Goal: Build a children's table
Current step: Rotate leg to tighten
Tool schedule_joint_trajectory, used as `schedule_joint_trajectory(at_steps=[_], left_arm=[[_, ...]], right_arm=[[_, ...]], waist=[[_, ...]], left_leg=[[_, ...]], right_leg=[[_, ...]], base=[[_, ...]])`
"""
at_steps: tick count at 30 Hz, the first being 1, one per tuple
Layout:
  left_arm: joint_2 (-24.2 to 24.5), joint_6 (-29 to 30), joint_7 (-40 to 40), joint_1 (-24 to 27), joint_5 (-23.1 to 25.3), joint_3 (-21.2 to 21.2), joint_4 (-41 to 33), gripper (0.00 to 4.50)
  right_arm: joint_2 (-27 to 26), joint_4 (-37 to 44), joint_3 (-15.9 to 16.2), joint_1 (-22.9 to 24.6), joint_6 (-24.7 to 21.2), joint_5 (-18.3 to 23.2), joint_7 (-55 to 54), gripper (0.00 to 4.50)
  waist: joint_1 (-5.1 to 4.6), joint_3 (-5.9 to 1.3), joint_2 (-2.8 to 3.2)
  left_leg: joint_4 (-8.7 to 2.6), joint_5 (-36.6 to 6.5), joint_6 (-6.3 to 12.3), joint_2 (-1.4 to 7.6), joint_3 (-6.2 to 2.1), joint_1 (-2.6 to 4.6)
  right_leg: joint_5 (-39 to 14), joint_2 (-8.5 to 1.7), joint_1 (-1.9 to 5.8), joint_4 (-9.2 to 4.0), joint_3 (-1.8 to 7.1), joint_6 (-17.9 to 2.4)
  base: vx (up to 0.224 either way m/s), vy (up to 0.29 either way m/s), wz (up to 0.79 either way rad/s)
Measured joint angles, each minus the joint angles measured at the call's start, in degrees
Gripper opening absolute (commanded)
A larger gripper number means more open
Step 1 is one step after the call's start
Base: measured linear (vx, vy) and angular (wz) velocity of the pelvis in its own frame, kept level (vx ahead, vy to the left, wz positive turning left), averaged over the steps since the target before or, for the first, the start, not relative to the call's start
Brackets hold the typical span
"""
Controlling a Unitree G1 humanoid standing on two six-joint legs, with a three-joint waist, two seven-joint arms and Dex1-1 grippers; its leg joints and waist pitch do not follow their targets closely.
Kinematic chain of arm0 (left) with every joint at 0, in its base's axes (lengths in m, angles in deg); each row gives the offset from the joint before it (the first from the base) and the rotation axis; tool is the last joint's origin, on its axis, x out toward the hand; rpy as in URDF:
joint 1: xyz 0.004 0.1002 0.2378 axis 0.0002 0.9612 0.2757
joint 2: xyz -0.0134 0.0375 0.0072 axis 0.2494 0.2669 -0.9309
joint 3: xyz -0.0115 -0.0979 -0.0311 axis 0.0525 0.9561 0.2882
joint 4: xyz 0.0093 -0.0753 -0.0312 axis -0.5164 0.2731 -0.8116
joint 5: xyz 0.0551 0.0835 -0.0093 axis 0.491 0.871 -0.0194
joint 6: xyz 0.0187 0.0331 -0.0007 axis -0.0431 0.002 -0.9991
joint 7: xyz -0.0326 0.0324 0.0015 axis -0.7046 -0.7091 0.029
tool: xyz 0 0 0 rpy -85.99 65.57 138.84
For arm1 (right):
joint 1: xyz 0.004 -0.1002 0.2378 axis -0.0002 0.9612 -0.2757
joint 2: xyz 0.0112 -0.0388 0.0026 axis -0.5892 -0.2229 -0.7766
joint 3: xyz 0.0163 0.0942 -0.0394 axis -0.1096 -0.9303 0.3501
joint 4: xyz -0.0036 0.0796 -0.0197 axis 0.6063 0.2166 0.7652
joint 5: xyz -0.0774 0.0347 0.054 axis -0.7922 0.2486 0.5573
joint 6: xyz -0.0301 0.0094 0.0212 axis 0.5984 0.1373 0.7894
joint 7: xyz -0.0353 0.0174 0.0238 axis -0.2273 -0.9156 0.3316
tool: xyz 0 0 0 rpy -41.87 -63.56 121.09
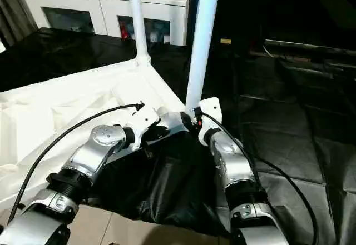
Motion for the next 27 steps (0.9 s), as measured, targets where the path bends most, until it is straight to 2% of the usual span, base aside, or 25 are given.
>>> schedule_joint_trajectory(at_steps=[3, 5, 8, 15, 17, 19, 22, 26, 27], left_arm=[[0.65, -0.38, -1.51, 0.00, -0.11, -0.06, -0.09, 0.00], [1.43, -0.77, -2.94, 0.01, -0.43, -0.23, -0.30, 0.00], [2.80, -1.54, -5.82, 0.01, -1.09, -0.53, -0.73, 0.00], [6.29, -3.93, -14.18, 0.54, -3.41, -1.18, -1.37, 0.00], [7.63, -4.76, -16.46, 1.21, -3.96, -1.24, -2.13, 0.00], [8.84, -5.53, -19.00, 1.54, -4.63, -1.38, -2.39, 0.00], [10.01, -6.03, -21.71, 2.09, -5.48, -1.65, -3.13, 0.00], [10.70, -6.05, -23.93, 2.57, -6.15, -1.79, -4.02, 0.00], [10.72, -6.06, -24.25, 2.58, -6.20, -1.84, -4.07, 0.00]], right_arm=[[1.40, 0.14, 0.16, 0.31, 0.29, 0.95, 3.47, 3.67], [2.73, 0.21, 0.73, 0.51, 0.77, 1.26, 7.00, 3.67], [5.16, 0.58, 1.51, 0.72, 0.81, 1.67, 12.39, 4.08], [11.77, 2.37, 4.39, 1.44, 0.80, 3.02, 26.60, 4.08], [13.74, 3.14, 5.24, 1.71, 0.60, 3.74, 31.11, 3.81], [15.82, 3.63, 5.71, 1.91, 0.38, 4.26, 35.75, 3.81], [18.16, 3.75, 5.95, 1.91, -0.47, 5.10, 40.11, 3.44], [18.84, 3.80, 5.97, 1.91, -0.85, 5.92, 42.60, 3.19], [19.04, 3.81, 6.03, 1.91, -0.89, 6.06, 43.07, 3.01]], waist=[[-0.05, 0.01, -0.01], [-0.05, 0.01, -0.01], [0.21, 0.02, 0.02], [0.58, 0.05, 0.03], [0.66, 0.06, 0.03], [0.92, 0.07, 0.03], [1.38, 0.09, 0.00], [1.93, 0.09, 0.00], [2.04, 0.09, 0.00]], left_leg=[[0.01, 0.00, 0.00, 0.00, 0.00, -0.02], [-0.02, 0.00, 0.00, 0.01, 0.00, -0.06], [-0.07, 0.00, 0.00, 0.02, 0.00, -0.10], [0.00, 0.00, 0.01, 0.02, 0.00, -0.24], [0.01, 0.00, 0.01, 0.02, 0.00, -0.26], [0.01, 0.00, 0.01, 0.02, 0.00, -0.28], [0.01, 0.00, 0.01, 0.04, 0.00, -0.27], [0.01, 0.00, 0.01, 0.04, 0.00, -0.28], [0.01, 0.00, 0.01, 0.04, 0.00, -0.29]], right_leg=[[-0.03, 0.00, 0.00, -0.01, 0.00, 0.05], [0.07, 0.01, -0.08, 0.00, 0.00, -0.12], [0.08, 0.02, -0.15, 0.02, -0.02, -0.15], [0.09, 0.01, -0.20, 0.00, -0.03, -0.17], [0.09, 0.01, -0.20, 0.01, -0.03, -0.17], [0.09, 0.01, -0.22, 0.01, -0.03, -0.17], [0.09, 0.02, -0.23, 0.02, -0.04, -0.17], [0.09, 0.02, -0.26, 0.03, -0.04, -0.17], [0.09, 0.02, -0.26, 0.03, -0.04, -0.17]], base=[[0.000, 0.000, 0.00], [0.000, 0.000, 0.00], [0.000, 0.000, 0.00], [0.000, 0.000, 0.00], [0.000, 0.000, 0.00], [0.000, 0.000, 0.00], [0.000, 0.000, 0.00], [0.000, 0.000, 0.00], [0.000, 0.000, 0.00]])
